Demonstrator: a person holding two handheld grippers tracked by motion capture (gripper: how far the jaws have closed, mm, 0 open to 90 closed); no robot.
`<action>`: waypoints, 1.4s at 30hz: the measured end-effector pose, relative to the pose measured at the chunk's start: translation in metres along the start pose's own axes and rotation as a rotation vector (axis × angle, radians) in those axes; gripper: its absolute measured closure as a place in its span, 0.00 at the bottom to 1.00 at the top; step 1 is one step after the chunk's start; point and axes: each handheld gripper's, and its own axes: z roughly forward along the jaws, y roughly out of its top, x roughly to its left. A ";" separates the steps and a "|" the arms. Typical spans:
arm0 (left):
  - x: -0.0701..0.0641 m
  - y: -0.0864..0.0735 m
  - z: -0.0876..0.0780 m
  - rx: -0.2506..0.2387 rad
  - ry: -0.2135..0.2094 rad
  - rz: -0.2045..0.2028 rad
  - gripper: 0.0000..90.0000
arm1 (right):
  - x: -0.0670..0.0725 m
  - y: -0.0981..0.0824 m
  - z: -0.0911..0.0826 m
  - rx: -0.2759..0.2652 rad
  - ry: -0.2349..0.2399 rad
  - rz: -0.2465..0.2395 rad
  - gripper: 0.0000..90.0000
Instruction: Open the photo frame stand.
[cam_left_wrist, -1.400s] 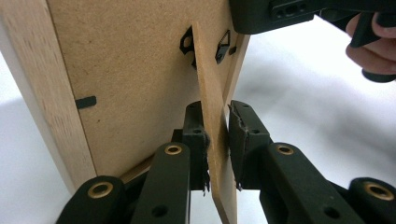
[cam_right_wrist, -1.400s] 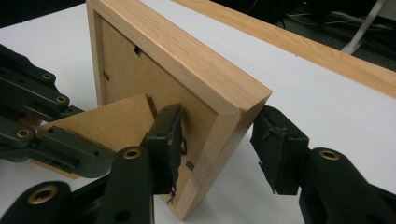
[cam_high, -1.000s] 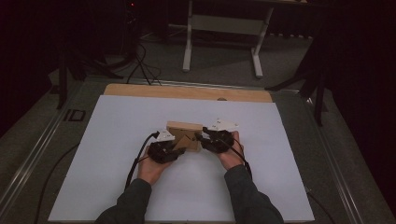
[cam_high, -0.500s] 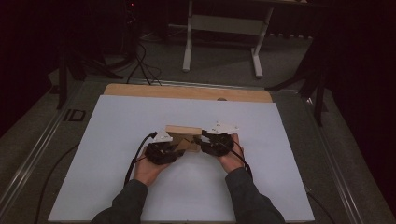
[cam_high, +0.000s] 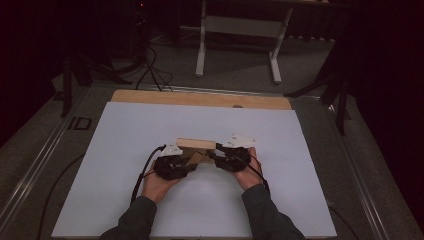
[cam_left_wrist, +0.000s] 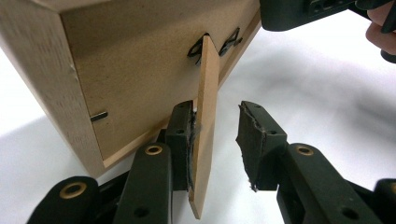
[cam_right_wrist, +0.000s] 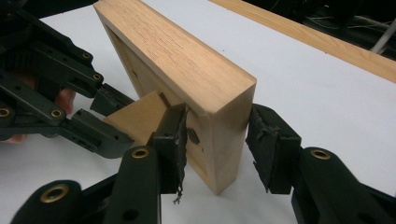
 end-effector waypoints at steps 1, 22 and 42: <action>0.000 -0.001 0.000 0.000 -0.001 0.001 0.73 | 0.000 -0.001 0.000 -0.003 0.003 0.003 0.63; -0.004 -0.011 -0.002 0.008 -0.002 0.010 0.72 | 0.009 -0.010 -0.006 -0.018 0.016 0.020 0.62; -0.006 -0.017 -0.004 0.017 -0.015 0.011 0.72 | 0.012 -0.014 -0.007 -0.019 0.025 0.019 0.61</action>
